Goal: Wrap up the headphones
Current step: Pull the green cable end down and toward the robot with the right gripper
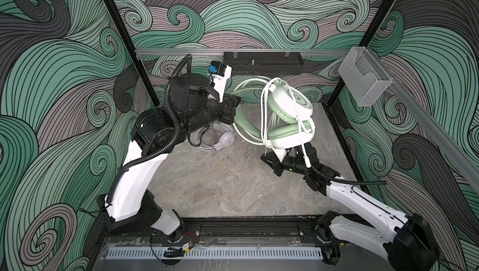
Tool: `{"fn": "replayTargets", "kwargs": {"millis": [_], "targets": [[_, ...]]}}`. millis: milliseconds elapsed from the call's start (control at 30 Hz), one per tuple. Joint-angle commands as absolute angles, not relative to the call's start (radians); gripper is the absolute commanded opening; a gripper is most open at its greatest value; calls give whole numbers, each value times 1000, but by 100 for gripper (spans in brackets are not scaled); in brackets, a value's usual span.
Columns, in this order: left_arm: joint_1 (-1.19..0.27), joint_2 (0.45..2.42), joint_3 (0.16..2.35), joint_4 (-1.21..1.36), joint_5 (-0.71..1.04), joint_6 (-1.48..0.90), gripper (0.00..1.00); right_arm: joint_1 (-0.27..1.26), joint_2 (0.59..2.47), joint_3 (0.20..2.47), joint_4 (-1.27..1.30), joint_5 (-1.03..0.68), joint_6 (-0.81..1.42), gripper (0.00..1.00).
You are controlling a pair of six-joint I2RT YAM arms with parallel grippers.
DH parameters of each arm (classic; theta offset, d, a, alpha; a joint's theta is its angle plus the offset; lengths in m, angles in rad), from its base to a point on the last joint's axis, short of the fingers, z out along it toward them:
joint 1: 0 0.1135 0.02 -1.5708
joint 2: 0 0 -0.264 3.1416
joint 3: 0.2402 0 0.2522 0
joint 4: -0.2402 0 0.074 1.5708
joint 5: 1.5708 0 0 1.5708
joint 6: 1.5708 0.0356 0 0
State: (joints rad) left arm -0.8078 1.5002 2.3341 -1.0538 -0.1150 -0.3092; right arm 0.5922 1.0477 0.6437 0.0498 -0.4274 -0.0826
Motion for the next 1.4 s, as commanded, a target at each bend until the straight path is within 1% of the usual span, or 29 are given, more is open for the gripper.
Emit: {"fn": "replayTargets", "kwargs": {"millis": [0,33,267,367,467,667,833,1067,1200,1367], "targets": [[-792,1461,2334,-924,-80,-387,0,601,1048,672,32,-419,-95,2],[-788,1460,2330,-916,-73,-395,0,603,1049,675,25,-409,-94,0],[-780,1452,2294,-844,7,-394,0,598,1107,770,-175,-200,-44,0],[-779,1430,2245,-800,30,-385,0,591,1129,803,-230,-166,-15,0],[-779,1429,2241,-790,30,-377,0,592,1144,829,-279,-135,3,0],[-766,1434,2267,-772,9,-391,0,596,1130,816,-300,-149,0,0],[-749,1454,2282,-740,-57,-439,0,630,1041,780,-306,-150,-46,0],[-726,1510,2280,-645,-142,-546,0,739,954,774,-354,-49,-93,0],[-726,1542,2285,-643,-216,-566,0,787,912,770,-410,-7,-105,0],[-719,1557,2225,-615,-318,-573,0,877,864,780,-470,59,-114,0]]}}
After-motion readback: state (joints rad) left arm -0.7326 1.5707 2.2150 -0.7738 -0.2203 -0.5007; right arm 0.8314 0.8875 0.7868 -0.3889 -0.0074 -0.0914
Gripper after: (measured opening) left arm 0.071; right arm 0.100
